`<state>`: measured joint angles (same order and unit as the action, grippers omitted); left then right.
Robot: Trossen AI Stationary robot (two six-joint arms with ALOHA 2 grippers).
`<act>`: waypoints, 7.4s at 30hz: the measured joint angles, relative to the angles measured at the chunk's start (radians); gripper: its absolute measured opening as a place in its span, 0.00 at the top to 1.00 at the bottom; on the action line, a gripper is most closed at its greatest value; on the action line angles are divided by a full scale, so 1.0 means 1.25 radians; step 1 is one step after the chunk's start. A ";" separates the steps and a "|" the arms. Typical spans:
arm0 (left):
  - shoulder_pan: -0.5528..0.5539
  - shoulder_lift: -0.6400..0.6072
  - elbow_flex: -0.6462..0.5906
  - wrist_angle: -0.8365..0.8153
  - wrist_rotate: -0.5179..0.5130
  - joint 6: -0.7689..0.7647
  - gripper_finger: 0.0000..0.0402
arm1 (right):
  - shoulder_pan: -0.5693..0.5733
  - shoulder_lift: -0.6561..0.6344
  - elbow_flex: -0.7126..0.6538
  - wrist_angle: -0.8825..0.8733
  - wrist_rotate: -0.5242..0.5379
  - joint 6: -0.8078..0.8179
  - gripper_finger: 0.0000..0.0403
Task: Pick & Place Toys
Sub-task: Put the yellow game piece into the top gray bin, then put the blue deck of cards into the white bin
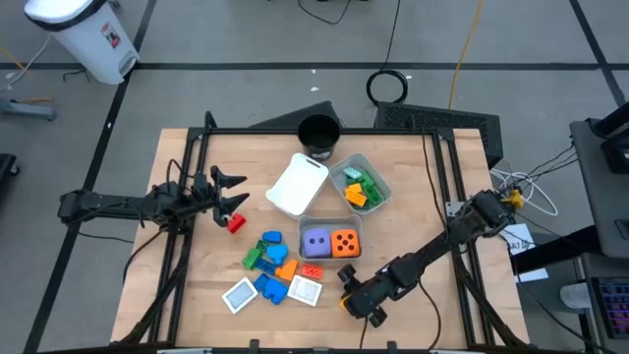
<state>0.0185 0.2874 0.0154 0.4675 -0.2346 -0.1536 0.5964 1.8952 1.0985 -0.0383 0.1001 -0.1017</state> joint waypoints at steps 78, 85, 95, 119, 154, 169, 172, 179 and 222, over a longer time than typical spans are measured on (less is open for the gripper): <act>0.000 0.000 0.000 0.000 0.000 0.000 0.31 | 0.075 -0.496 -0.218 -0.491 0.066 0.381 0.13; 0.000 0.000 0.000 0.000 0.000 0.000 0.31 | 0.095 -0.391 -0.218 -0.519 0.052 0.441 0.13; 0.000 0.000 0.000 0.000 0.000 0.000 0.31 | 0.095 -0.347 -0.244 -0.495 -0.029 0.479 0.13; 0.000 0.000 0.000 0.000 0.000 0.000 0.31 | 0.160 -0.468 -0.275 -0.455 -0.037 0.574 0.13; 0.000 0.000 0.000 0.000 0.000 0.000 0.31 | 0.162 -0.504 -0.422 -0.218 0.124 0.463 0.31; 0.000 0.000 0.000 0.000 0.000 0.000 0.31 | 0.156 -0.656 -0.403 0.034 0.301 0.221 0.30; 0.000 0.000 0.000 0.005 0.000 -0.005 0.31 | 0.131 -0.657 -0.403 0.121 0.385 0.112 0.31; 0.000 0.000 0.000 0.051 -0.001 -0.022 0.31 | 0.009 -0.641 -0.403 0.275 0.516 -0.147 0.31; -0.032 1.039 0.791 -0.041 -0.091 0.060 0.11 | -0.347 -0.444 -0.402 0.716 0.587 -0.797 0.30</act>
<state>-0.0221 1.5859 1.0037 0.4160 -0.3488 -0.0792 0.1630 1.3403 0.5957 0.8570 0.8336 -1.0973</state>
